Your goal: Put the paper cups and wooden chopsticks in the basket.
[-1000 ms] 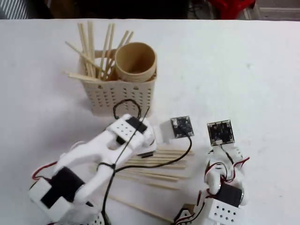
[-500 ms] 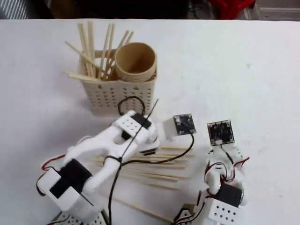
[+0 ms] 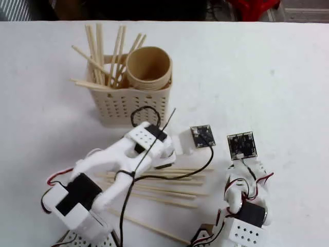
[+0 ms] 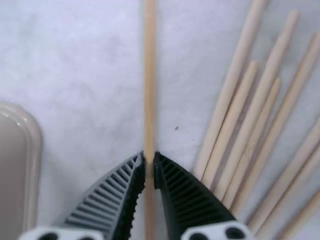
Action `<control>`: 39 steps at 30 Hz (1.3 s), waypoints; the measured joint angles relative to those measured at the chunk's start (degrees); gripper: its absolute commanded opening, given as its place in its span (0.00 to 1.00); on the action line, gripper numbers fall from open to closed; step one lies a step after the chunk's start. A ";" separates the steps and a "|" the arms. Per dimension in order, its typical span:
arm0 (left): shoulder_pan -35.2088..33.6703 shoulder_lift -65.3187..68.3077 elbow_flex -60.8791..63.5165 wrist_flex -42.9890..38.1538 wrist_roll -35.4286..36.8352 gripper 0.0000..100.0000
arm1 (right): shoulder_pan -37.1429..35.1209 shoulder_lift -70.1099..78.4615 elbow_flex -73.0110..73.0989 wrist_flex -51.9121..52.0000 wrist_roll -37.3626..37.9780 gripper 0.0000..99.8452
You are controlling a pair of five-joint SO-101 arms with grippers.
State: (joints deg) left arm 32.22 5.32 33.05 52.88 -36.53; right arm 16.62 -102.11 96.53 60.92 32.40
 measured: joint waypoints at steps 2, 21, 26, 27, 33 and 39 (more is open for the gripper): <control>-0.79 0.00 -2.90 3.34 0.09 0.02 | 0.00 0.00 0.00 0.00 0.00 0.02; -2.55 0.00 -61.54 38.42 7.38 0.02 | 0.00 0.00 0.00 0.00 0.00 0.02; -2.55 0.00 -79.56 46.33 11.69 0.02 | 0.00 0.00 0.00 0.00 0.00 0.02; -2.55 0.00 -82.81 47.65 12.57 0.02 | 0.00 0.00 0.00 0.00 0.00 0.02; -5.10 -3.43 -93.10 49.41 17.05 0.02 | 0.00 0.00 0.00 0.00 0.00 0.02; -6.07 -15.30 -85.36 49.41 17.85 0.02 | 0.00 0.00 0.00 0.00 0.00 0.02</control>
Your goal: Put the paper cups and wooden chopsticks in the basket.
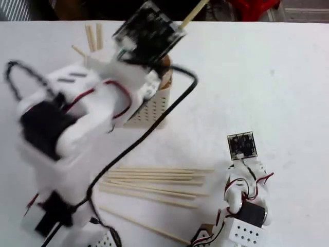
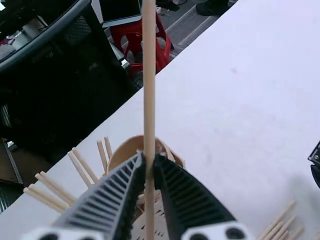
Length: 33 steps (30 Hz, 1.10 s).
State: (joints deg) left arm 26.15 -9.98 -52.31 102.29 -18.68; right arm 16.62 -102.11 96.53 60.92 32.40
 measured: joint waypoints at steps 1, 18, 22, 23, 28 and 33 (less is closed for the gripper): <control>-0.18 -2.37 2.55 0.00 0.00 0.02 | 0.00 0.00 0.00 0.00 0.00 0.02; -18.73 -40.53 71.03 -56.62 12.75 0.02 | 0.00 0.00 0.00 0.00 0.00 0.02; -22.95 -37.10 76.13 -68.31 18.02 0.02 | 0.00 0.00 0.00 0.00 0.00 0.02; -23.65 -34.64 76.57 -69.98 19.34 0.02 | 0.00 0.00 0.00 0.00 0.00 0.02; -26.90 -27.08 77.19 -74.64 22.86 0.02 | 0.00 0.00 0.00 0.00 0.00 0.02; -27.25 -21.89 77.19 -74.73 23.12 0.02 | 0.00 0.00 0.00 0.00 0.00 0.02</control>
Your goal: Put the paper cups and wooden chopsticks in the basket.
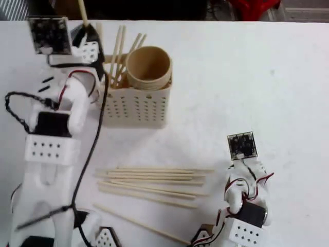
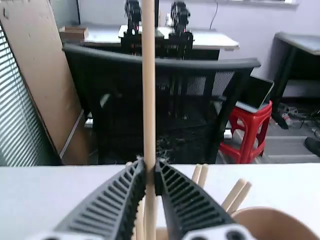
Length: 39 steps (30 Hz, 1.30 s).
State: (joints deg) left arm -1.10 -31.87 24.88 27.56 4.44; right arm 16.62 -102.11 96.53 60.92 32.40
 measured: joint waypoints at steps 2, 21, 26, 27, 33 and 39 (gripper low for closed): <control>-0.18 1.23 0.00 0.97 0.00 0.03 | 0.00 0.00 0.00 0.00 0.00 0.02; -0.26 -3.52 -8.88 24.09 -0.62 0.09 | 0.00 0.00 0.00 0.00 0.00 0.02; 6.15 -10.29 -10.46 38.15 -11.52 0.09 | 0.00 0.00 0.00 0.00 0.00 0.02; 7.91 -11.34 -10.46 40.53 -13.54 0.09 | 0.00 0.00 0.00 0.00 0.00 0.02; 19.34 -12.31 -10.29 49.49 -18.37 0.10 | 0.00 0.00 0.00 0.00 0.00 0.02; 26.73 -2.02 -3.43 50.02 -29.45 0.10 | 0.00 0.00 0.00 0.00 0.00 0.02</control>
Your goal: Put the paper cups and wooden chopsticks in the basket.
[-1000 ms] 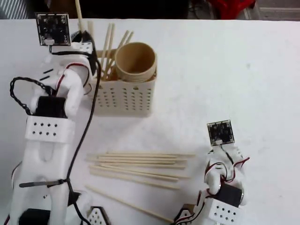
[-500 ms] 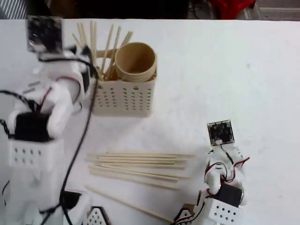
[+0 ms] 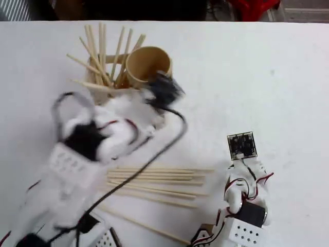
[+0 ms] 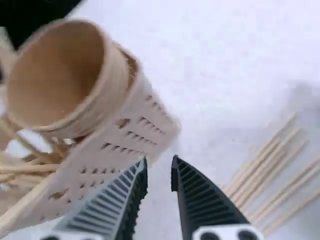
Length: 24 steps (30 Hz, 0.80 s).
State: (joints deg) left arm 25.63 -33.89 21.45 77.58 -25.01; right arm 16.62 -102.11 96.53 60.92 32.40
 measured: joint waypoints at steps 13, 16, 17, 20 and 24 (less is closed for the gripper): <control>4.31 15.65 21.71 -21.45 -7.03 0.13 | 0.00 0.00 0.00 0.00 0.00 0.02; 4.48 15.74 24.70 -24.35 -8.88 0.13 | 0.00 0.00 0.00 0.00 0.00 0.02; 4.48 15.74 25.58 -25.41 -9.14 0.13 | 0.00 0.00 0.00 0.00 0.00 0.02; 4.48 15.74 28.31 -29.80 -9.41 0.13 | 0.00 0.00 0.00 0.00 0.00 0.02; 5.45 15.74 30.15 -33.41 -9.41 0.14 | 0.00 0.00 0.00 0.00 0.00 0.02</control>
State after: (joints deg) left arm 31.08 -18.15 51.60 44.18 -34.42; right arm 16.62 -102.11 96.53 60.92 32.40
